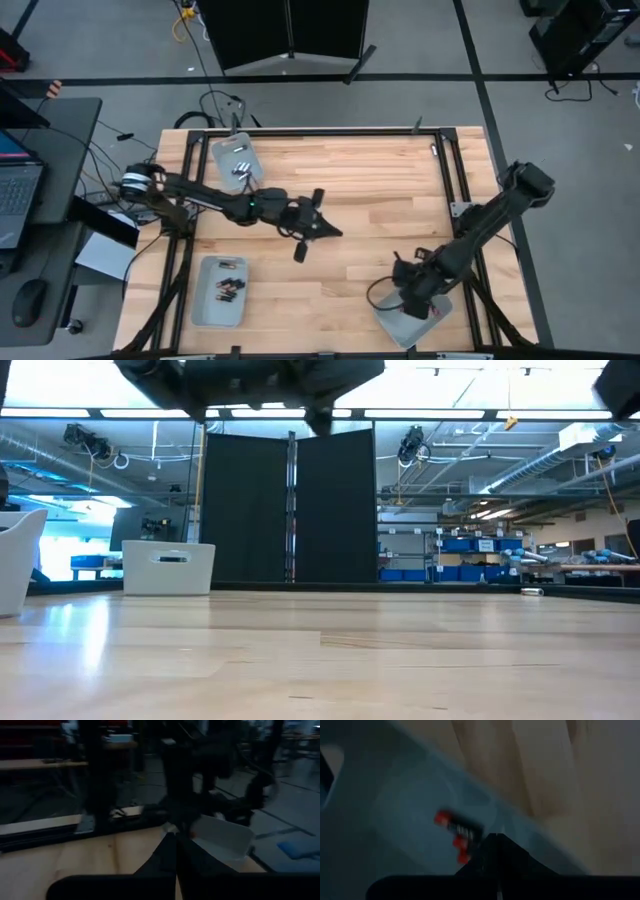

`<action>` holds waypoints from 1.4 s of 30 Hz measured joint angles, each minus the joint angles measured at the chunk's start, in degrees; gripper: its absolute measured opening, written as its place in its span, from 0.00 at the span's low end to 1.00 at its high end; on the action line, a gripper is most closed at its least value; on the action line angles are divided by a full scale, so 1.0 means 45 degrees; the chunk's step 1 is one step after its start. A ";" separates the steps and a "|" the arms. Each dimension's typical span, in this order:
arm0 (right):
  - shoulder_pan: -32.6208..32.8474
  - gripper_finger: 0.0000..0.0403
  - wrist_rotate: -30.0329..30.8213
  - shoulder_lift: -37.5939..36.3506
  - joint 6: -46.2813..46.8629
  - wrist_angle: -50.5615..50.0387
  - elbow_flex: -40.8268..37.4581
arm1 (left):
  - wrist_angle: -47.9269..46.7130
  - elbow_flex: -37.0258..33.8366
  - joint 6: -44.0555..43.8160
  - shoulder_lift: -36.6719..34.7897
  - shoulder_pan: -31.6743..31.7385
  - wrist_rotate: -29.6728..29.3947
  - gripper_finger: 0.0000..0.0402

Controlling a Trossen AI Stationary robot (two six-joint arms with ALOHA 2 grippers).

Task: Sort batteries
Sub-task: Adjust the bottom right gray bin, then put the silver battery into the top left gray bin

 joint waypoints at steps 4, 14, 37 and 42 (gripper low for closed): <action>-0.0625 0.02 0.0024 0.0629 -0.1172 0.0987 0.0000 | -0.0032 -0.0972 0.0200 -0.1059 0.0010 -0.1018 0.01; -0.2332 0.02 0.0739 0.1003 -0.3275 0.2242 0.0000 | -0.0018 -0.2331 0.0622 -0.2546 0.0015 -0.2644 0.01; -0.7350 0.02 0.1102 -0.1100 -1.0754 0.3074 0.0641 | -0.0488 -0.2422 0.0588 -0.2865 0.0068 -0.3723 0.01; -1.0236 0.02 0.2499 -0.2476 -1.1124 0.0308 0.0641 | -0.0484 -0.2422 0.0597 -0.2880 0.0063 -0.3663 0.01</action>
